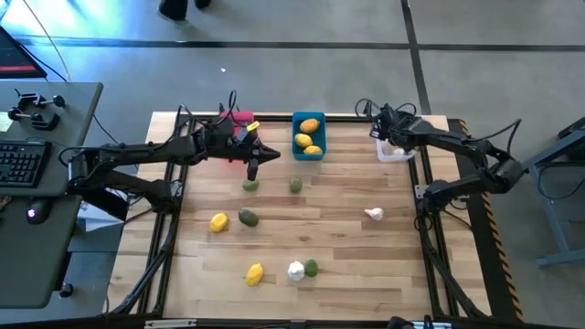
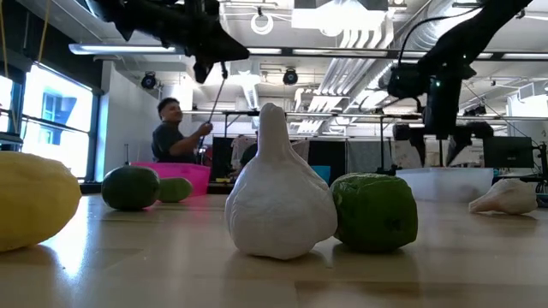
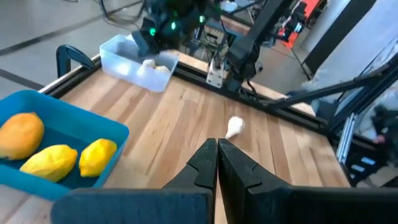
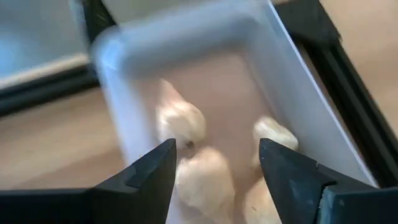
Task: Sort produce into baskets
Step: Put the garlic into the white bin
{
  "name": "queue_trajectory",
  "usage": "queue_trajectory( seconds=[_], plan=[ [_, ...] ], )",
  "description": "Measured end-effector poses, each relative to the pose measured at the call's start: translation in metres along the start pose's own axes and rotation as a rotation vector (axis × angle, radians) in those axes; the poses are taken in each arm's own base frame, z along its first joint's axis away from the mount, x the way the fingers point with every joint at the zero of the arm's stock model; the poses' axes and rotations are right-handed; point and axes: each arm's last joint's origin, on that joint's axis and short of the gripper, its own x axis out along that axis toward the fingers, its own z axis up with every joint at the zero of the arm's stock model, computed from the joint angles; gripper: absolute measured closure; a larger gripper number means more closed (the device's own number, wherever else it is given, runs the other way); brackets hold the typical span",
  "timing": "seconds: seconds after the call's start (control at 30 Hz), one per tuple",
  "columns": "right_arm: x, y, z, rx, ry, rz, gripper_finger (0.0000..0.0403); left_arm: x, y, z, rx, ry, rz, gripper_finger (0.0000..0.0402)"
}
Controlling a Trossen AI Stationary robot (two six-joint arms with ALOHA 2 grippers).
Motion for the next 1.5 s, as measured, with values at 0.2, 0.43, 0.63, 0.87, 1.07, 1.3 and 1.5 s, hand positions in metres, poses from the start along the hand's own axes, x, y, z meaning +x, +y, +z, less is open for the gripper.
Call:
queue_trajectory(
  seconds=[0.2, 0.43, 0.63, 0.87, 1.07, 1.3, 1.5],
  plan=[
    [-0.031, 0.018, 0.016, -0.158, -0.079, 0.119, 0.0234, -0.01, -0.001, -0.006, 0.02, 0.062, 0.014, 0.0401],
    [-0.083, 0.05, 0.011, -0.502, -0.117, 0.364, 0.0372, -0.012, 0.003, -0.024, 0.003, 0.035, 0.012, 0.0401],
    [-0.126, 0.068, -0.016, -0.837, 0.004, 0.69, 0.0374, -0.011, 0.005, -0.034, -0.016, 0.001, 0.002, 0.0401],
    [-0.147, 0.051, -0.061, -1.131, 0.252, 0.721, 0.0308, -0.01, 0.007, -0.04, -0.024, 0.023, 0.007, 0.0401],
    [-0.147, 0.033, -0.097, -1.29, 0.375, 0.648, 0.0215, -0.01, 0.006, -0.04, -0.022, 0.017, 0.005, 0.0401],
    [-0.13, 0.015, -0.134, -1.289, 0.562, 0.536, 0.0141, -0.01, 0.006, -0.04, -0.041, 0.022, -0.001, 0.0401],
    [-0.122, 0.008, -0.157, -1.366, 0.587, 0.468, 0.0132, -0.01, 0.006, -0.04, -0.049, 0.024, -0.001, 0.0401]
  ],
)
